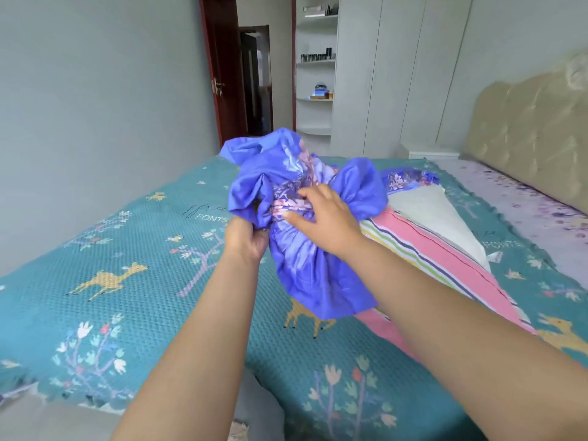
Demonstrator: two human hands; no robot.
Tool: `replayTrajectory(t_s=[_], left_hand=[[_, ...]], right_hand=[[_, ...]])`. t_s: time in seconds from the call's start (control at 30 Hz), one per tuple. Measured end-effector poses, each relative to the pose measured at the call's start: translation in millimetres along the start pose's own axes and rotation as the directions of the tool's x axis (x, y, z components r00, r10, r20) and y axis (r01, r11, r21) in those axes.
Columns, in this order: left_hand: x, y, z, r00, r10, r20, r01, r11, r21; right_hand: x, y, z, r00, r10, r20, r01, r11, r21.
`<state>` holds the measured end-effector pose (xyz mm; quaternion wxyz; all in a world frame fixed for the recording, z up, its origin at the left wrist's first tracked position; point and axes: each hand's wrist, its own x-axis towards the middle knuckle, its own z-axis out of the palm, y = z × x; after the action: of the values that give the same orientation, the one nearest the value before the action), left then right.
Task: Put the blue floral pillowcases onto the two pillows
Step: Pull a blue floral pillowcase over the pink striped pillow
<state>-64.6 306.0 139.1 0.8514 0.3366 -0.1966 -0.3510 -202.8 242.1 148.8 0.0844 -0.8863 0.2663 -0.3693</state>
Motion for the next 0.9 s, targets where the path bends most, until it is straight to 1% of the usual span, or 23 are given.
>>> replayTrajectory(t_s=[0.03, 0.1, 0.17, 0.2, 0.23, 0.27, 0.3, 0.33, 0.37, 0.4, 0.43, 0.47, 0.5, 0.53, 0.57, 0.6, 0.67, 0.7, 0.73, 0.8, 0.83, 0.87, 0.9], left_hand=[[-2, -9, -12, 0.998, -0.045, -0.049, 0.045, 0.999, -0.013], [-9, -28, -40, 0.971, -0.167, -0.170, 0.149, 0.982, -0.115], [-16, -38, -76, 0.904, -0.245, -0.350, 0.210, 0.968, -0.135], [-19, -41, -92, 0.848, -0.229, -0.479, 0.223, 0.972, -0.070], [-23, -44, -108, 0.771, -0.156, -0.617, 0.234, 0.971, 0.046], [-27, -46, -123, 0.667, 0.005, -0.745, 0.212, 0.958, 0.196], [-29, -49, -138, 0.543, 0.266, -0.796, 0.121, 0.914, 0.388], [-33, -50, -144, 0.473, 0.535, -0.700, 0.013, 0.790, 0.613], [-37, -52, -145, 0.494, 0.734, -0.465, -0.088, 0.575, 0.813], [-37, -58, -148, 0.571, 0.799, -0.186, -0.153, 0.326, 0.933], [-33, -63, -148, 0.657, 0.753, 0.033, -0.176, 0.111, 0.978], [-26, -70, -151, 0.735, 0.663, 0.141, -0.164, -0.028, 0.986], [-18, -75, -154, 0.794, 0.588, 0.153, -0.118, -0.098, 0.988], [-11, -78, -156, 0.839, 0.528, 0.130, -0.074, -0.126, 0.989], [-5, -81, -158, 0.871, 0.477, 0.122, -0.052, -0.158, 0.986], [-3, -81, -158, 0.881, 0.448, 0.154, -0.055, -0.226, 0.973], [0, -84, -161, 0.877, 0.426, 0.223, -0.056, -0.371, 0.927], [-1, -81, -160, 0.859, 0.446, 0.249, -0.046, -0.417, 0.908], [-3, -80, -158, 0.838, 0.476, 0.267, -0.036, -0.440, 0.897], [-12, -79, -148, 0.796, 0.523, 0.304, -0.040, -0.456, 0.889], [-17, -83, -140, 0.782, 0.530, 0.329, -0.075, -0.444, 0.893], [-22, -86, -131, 0.780, 0.524, 0.342, -0.129, -0.401, 0.907], [-27, -91, -123, 0.793, 0.516, 0.325, -0.168, -0.327, 0.930]], right_hand=[[-3, 7, 2, 0.997, -0.038, 0.074, 0.047, 0.990, -0.130], [-7, 16, 19, 0.962, -0.091, 0.258, 0.170, 0.938, -0.302], [-8, 19, 50, 0.882, -0.129, 0.454, 0.315, 0.877, -0.363], [-9, 19, 66, 0.838, -0.137, 0.528, 0.375, 0.847, -0.376], [-11, 18, 82, 0.797, -0.133, 0.589, 0.417, 0.826, -0.379], [-13, 16, 97, 0.769, -0.132, 0.625, 0.439, 0.820, -0.367], [-13, 12, 112, 0.751, -0.139, 0.645, 0.452, 0.821, -0.349], [-12, 10, 126, 0.743, -0.162, 0.649, 0.467, 0.821, -0.329], [-11, 7, 134, 0.741, -0.195, 0.642, 0.487, 0.815, -0.314], [-9, 4, 143, 0.742, -0.255, 0.620, 0.520, 0.803, -0.291], [-7, 3, 149, 0.746, -0.331, 0.577, 0.557, 0.786, -0.268], [-4, 3, 152, 0.748, -0.404, 0.527, 0.593, 0.763, -0.258], [-2, 6, 156, 0.757, -0.448, 0.475, 0.605, 0.756, -0.250], [0, 11, 160, 0.774, -0.470, 0.425, 0.597, 0.766, -0.238], [1, 18, 162, 0.791, -0.460, 0.403, 0.572, 0.790, -0.221], [2, 22, 161, 0.802, -0.447, 0.397, 0.549, 0.814, -0.191], [3, 30, 160, 0.815, -0.418, 0.402, 0.496, 0.862, -0.108], [3, 31, 158, 0.817, -0.391, 0.424, 0.463, 0.883, -0.078], [3, 32, 159, 0.810, -0.358, 0.464, 0.431, 0.901, -0.057], [7, 35, 163, 0.799, -0.319, 0.511, 0.385, 0.922, -0.027], [9, 36, 166, 0.797, -0.306, 0.521, 0.359, 0.933, -0.002], [11, 37, 168, 0.797, -0.291, 0.529, 0.322, 0.946, 0.036], [13, 39, 171, 0.795, -0.283, 0.537, 0.285, 0.955, 0.082]])
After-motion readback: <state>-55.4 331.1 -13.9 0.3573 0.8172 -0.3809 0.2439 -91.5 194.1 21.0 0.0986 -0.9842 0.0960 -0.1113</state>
